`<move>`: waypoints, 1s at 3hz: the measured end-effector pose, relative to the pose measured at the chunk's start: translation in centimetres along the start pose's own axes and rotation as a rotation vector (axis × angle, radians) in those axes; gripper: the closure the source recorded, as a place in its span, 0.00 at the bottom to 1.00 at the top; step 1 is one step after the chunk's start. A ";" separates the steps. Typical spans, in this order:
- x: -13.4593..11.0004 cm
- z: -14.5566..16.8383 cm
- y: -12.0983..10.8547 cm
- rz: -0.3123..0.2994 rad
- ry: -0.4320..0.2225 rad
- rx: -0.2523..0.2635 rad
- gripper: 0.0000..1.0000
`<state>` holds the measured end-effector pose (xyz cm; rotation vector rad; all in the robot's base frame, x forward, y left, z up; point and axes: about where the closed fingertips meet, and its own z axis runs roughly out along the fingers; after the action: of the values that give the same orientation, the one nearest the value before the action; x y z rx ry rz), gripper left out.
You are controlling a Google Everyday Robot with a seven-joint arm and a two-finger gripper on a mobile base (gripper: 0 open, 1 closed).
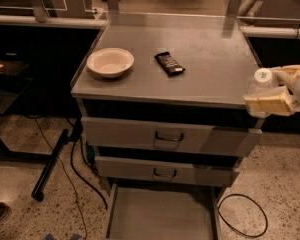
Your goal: Pick blue plastic bottle from bottom drawer and place on counter
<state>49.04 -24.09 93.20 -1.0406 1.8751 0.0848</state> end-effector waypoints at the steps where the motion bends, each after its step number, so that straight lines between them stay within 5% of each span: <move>1: -2.3 0.9 -2.2 0.009 -0.046 -0.018 1.00; 3: -7.3 2.2 -5.6 -0.028 -0.108 -0.045 1.00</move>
Offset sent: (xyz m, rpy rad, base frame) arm 0.1100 0.0250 0.0910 0.0836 -0.0545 0.1436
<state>55.70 -22.09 99.57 -1.0714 1.7680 0.1641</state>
